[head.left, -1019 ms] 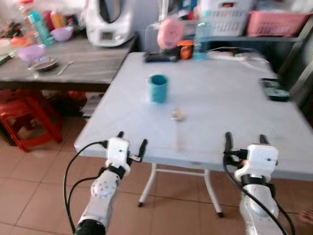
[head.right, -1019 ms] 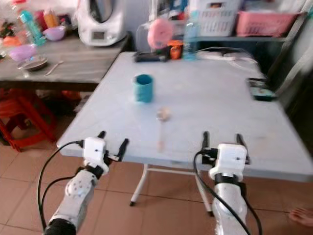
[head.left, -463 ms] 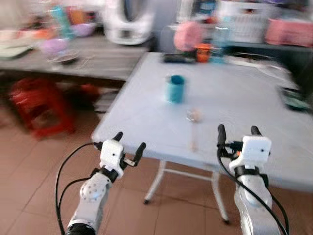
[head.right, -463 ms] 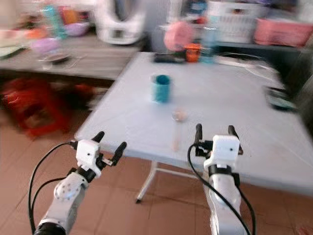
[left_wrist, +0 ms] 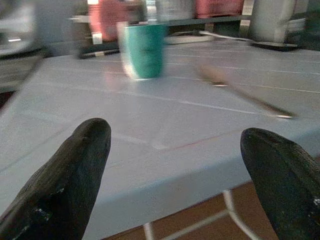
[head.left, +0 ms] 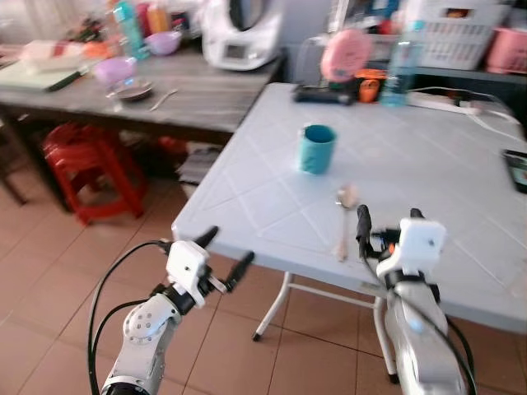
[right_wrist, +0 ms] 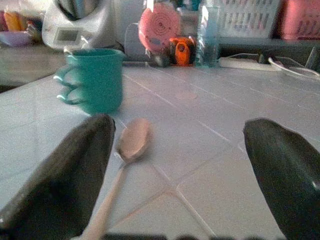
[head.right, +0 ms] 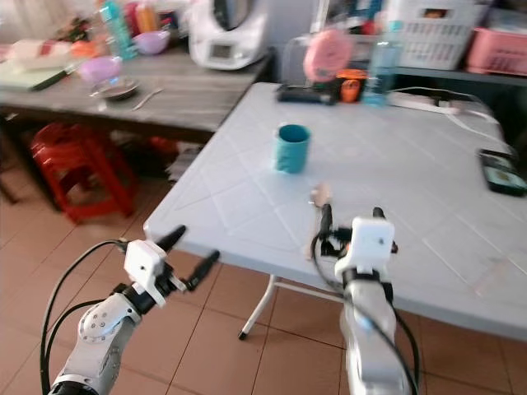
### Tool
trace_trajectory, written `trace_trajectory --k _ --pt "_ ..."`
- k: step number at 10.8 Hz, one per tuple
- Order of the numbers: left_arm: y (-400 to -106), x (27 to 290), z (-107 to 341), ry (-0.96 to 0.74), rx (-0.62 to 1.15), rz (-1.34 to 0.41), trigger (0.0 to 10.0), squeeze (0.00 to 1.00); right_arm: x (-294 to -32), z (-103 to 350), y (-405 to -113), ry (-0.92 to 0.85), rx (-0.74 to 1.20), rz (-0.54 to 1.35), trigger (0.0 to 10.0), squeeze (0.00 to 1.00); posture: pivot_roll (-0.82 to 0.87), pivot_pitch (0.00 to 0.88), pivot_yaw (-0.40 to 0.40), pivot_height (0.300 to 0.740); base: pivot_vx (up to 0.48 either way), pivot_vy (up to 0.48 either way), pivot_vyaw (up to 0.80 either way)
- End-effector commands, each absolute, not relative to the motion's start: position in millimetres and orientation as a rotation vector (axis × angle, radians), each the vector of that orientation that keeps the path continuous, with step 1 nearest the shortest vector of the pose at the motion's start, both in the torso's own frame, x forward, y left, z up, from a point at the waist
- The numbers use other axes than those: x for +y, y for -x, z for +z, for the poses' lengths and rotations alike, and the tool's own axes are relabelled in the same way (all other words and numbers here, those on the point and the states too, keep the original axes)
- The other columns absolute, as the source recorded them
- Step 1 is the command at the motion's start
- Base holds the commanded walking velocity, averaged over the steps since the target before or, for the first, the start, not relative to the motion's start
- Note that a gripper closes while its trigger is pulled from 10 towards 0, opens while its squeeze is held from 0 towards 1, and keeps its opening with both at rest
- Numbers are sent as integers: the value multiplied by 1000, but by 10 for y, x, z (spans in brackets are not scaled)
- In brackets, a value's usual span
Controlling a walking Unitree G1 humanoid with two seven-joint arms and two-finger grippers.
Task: Setting the table
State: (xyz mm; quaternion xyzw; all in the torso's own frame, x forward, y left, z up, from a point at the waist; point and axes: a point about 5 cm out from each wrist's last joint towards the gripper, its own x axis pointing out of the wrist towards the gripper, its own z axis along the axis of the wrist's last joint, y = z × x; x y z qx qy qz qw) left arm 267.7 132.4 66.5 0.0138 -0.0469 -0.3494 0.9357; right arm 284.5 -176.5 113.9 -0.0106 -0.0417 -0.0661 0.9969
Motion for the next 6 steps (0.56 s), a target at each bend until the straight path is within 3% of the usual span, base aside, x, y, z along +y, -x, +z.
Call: trace_trajectory --k 1,6 --pt "-2666 1301 689 -25 -97 -767 10000 0 -1794 1135 -2908 12 -49 -144 10000 0 -87 29 28 740 0 0 0" --pt "-2601 1261 669 -38 -100 -824 10000 0 -1616 1227 -3324 -58 47 -87 10000 0 -82 37 21 740 0 0 0"
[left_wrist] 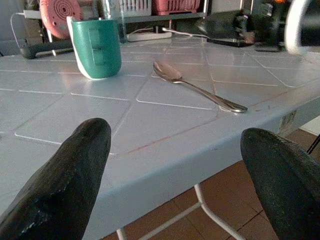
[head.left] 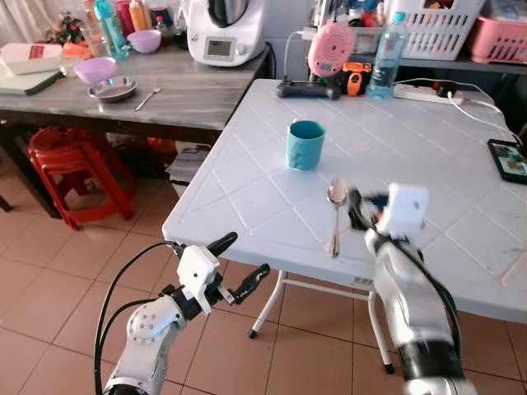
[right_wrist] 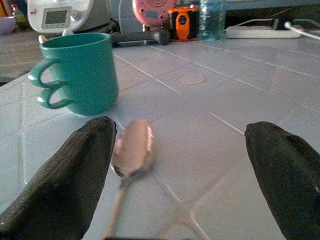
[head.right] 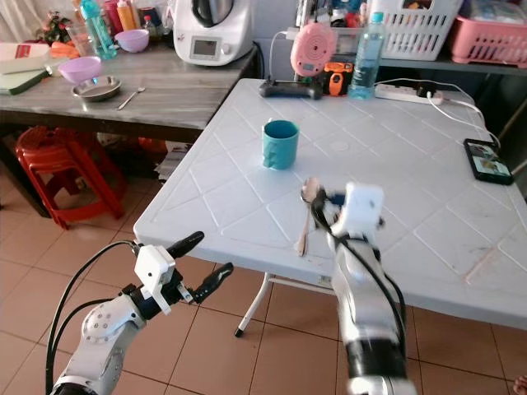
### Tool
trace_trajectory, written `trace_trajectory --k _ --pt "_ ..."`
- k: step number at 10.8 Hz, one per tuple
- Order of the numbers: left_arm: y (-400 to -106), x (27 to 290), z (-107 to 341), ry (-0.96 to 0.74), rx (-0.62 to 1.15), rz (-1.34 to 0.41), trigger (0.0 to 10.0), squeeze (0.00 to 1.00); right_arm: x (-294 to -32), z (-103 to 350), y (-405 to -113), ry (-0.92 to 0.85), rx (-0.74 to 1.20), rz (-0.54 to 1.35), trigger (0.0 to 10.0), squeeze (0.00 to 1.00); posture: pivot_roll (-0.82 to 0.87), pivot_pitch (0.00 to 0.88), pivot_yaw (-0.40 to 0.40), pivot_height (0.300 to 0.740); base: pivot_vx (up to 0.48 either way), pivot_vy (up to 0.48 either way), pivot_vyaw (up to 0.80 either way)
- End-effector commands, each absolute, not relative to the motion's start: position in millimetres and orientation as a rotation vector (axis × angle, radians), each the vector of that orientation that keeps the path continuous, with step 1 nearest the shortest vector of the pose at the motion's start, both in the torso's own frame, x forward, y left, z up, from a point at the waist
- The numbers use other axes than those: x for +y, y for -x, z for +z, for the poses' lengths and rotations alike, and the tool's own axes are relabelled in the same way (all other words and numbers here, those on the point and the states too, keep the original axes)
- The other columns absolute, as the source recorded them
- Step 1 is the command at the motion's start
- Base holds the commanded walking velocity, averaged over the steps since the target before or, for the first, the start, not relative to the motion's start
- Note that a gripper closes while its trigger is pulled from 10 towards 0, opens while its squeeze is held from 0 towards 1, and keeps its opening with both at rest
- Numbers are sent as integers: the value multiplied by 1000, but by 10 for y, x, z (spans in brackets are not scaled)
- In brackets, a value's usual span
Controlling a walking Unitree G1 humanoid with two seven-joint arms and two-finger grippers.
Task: Setting the table
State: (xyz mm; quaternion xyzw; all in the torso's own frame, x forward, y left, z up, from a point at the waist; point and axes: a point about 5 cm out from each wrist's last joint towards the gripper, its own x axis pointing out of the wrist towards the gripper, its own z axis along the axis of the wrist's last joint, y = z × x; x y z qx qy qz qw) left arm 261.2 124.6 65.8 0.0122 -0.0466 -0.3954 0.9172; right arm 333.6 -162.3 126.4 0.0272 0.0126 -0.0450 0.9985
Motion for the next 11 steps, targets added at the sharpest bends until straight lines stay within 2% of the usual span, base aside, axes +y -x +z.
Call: trace_trajectory --k 1,4,8,9,10,11 --pt "-2597 1272 664 -46 -101 -800 10000 0 -1493 1245 -3406 -59 71 -35 10000 0 -78 38 20 740 0 0 0" --pt "-2588 1286 681 -60 -113 -803 10000 0 -1324 1110 -3487 -59 192 42 10000 0 -60 41 12 740 0 0 0" --pt "-2609 1241 756 -54 -142 -813 10000 0 -1339 985 -3554 -69 291 60 10000 0 -72 41 13 740 0 0 0" --pt "-2610 1200 782 -49 -149 -820 10000 0 -1371 956 -3571 -86 311 57 2510 0 -75 40 11 740 0 0 0" --pt "-2610 1179 793 -47 -151 -823 10000 0 -1381 940 -3575 -84 327 67 0 0 -78 40 11 740 0 0 0" --pt "-2611 1162 818 -45 -157 -829 10000 0 -1385 908 -3579 -77 360 75 0 0 -78 40 10 740 0 0 0"
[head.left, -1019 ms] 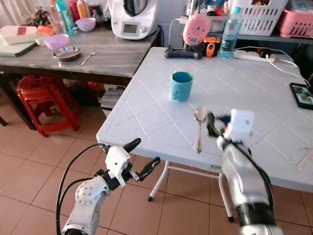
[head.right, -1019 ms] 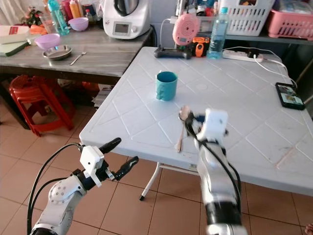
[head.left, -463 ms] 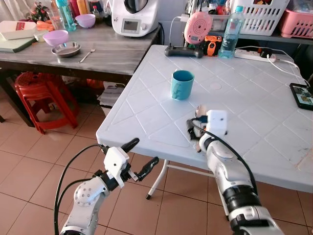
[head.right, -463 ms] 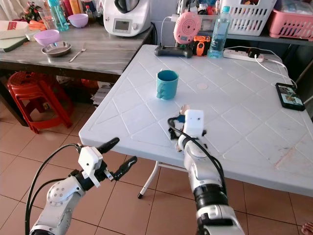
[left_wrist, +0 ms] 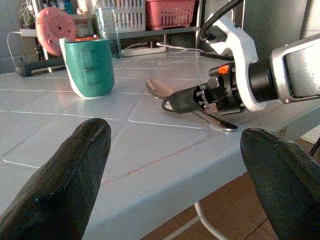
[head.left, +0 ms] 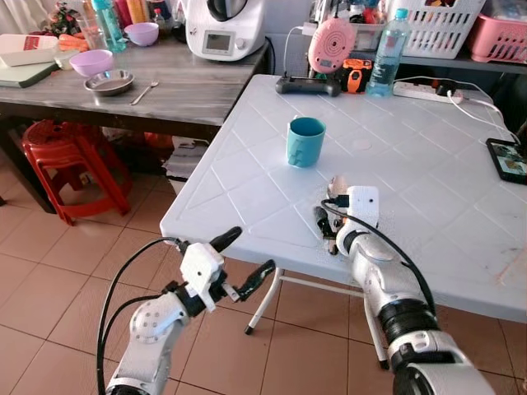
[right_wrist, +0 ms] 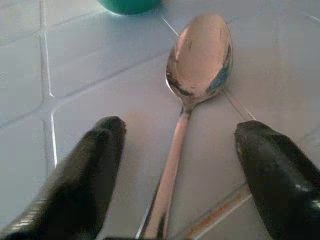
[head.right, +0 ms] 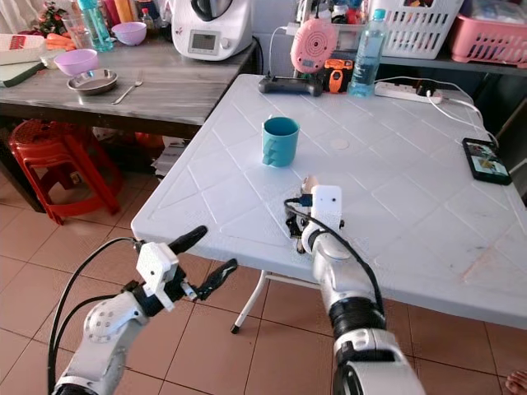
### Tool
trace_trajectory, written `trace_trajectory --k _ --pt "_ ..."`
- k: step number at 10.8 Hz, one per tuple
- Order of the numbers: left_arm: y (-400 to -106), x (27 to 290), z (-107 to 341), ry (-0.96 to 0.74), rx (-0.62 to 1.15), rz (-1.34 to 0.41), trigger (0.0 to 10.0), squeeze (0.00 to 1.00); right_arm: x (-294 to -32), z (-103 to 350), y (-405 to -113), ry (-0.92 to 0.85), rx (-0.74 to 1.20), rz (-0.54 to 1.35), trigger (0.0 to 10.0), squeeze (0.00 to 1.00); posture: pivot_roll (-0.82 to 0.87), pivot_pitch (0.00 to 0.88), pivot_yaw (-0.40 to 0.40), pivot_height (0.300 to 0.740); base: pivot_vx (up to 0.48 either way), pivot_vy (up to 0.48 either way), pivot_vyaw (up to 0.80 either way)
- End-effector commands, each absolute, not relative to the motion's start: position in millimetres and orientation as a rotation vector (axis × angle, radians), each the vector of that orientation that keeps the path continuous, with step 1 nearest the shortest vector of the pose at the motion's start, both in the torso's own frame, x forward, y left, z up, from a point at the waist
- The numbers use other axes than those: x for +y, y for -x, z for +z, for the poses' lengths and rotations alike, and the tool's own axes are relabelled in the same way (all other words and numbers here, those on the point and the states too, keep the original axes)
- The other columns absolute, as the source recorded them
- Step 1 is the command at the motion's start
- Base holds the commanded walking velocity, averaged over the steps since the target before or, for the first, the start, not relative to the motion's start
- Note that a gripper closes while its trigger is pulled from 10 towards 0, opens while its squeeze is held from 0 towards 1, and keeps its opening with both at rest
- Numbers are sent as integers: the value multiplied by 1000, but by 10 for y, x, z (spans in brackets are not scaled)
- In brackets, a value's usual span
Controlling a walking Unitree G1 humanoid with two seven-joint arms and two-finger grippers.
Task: Setting the table
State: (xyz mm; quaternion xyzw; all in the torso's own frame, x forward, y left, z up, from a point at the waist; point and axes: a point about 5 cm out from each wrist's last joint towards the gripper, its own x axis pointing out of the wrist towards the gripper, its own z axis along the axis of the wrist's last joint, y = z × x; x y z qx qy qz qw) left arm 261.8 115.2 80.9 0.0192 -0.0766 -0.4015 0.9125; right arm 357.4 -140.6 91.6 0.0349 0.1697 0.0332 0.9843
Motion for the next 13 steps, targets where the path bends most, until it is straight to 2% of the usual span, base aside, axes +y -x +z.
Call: trace_trajectory --k 1,13 --pt "-2611 1156 824 -44 -157 -832 10000 0 -1401 900 -3584 -73 368 73 0 0 -81 37 9 740 0 0 0" --pt "-2533 1121 745 -7 -107 -906 10000 0 -1408 625 -3484 -99 506 109 0 0 -86 41 15 740 0 0 0"
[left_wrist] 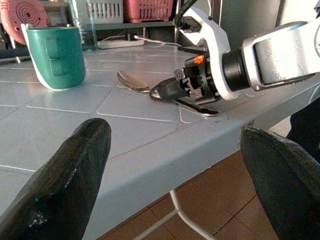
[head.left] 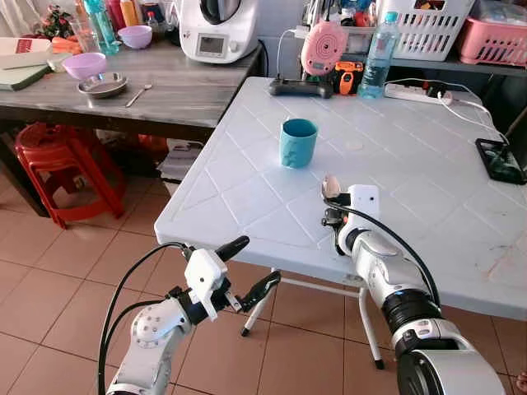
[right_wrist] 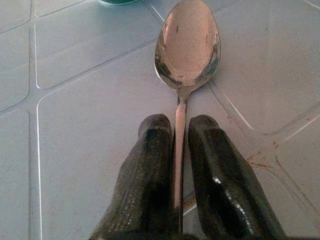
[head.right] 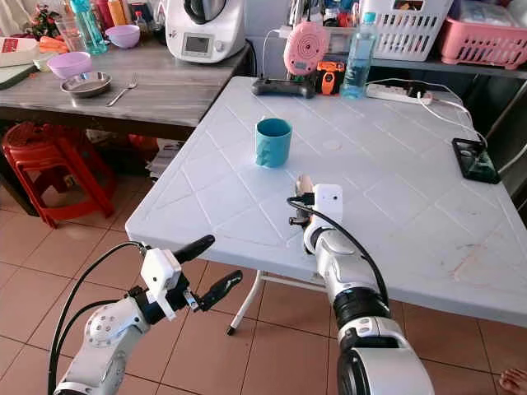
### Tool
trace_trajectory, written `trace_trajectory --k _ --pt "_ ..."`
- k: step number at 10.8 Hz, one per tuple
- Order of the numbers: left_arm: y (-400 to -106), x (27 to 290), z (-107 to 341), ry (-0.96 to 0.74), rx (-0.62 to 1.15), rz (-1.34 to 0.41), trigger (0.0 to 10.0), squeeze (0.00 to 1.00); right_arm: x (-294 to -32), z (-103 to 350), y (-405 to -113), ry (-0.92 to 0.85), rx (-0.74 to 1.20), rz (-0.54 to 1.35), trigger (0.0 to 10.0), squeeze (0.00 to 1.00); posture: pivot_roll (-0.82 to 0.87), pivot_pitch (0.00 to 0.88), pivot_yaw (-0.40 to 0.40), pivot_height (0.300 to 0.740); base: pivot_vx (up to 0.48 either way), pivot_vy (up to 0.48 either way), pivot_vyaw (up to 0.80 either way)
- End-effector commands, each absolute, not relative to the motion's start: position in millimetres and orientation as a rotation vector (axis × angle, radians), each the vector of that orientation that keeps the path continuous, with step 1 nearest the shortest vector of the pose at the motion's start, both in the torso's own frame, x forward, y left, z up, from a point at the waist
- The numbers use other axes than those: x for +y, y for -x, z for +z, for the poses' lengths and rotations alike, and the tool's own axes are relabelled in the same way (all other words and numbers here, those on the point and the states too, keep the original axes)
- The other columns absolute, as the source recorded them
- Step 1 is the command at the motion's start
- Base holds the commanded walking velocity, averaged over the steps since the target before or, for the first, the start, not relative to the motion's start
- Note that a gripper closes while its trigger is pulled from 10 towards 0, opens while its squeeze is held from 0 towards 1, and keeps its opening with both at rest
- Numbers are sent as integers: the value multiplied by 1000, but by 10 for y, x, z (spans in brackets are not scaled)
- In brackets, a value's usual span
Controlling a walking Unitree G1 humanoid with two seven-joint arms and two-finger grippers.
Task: Setting the table
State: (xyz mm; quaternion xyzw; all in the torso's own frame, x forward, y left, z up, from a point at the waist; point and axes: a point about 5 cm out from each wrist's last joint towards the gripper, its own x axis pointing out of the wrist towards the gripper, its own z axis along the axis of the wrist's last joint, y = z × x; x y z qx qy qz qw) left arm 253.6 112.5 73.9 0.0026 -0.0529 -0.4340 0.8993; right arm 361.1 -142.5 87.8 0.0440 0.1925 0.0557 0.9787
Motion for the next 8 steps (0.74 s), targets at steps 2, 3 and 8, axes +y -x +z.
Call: trace_trajectory --k 2,3,8 --pt "-2531 1111 744 -4 -108 -909 10000 0 -1383 563 -3437 -113 522 110 0 0 -86 41 16 740 0 0 0" --pt "-2527 1119 739 0 -105 -907 10000 0 -1385 533 -3412 -136 531 99 0 0 -86 42 18 740 0 0 0" --pt "-2664 1258 759 -9 -102 -714 10000 0 -1470 858 -3425 -240 285 20 0 0 -84 37 30 740 0 0 0"
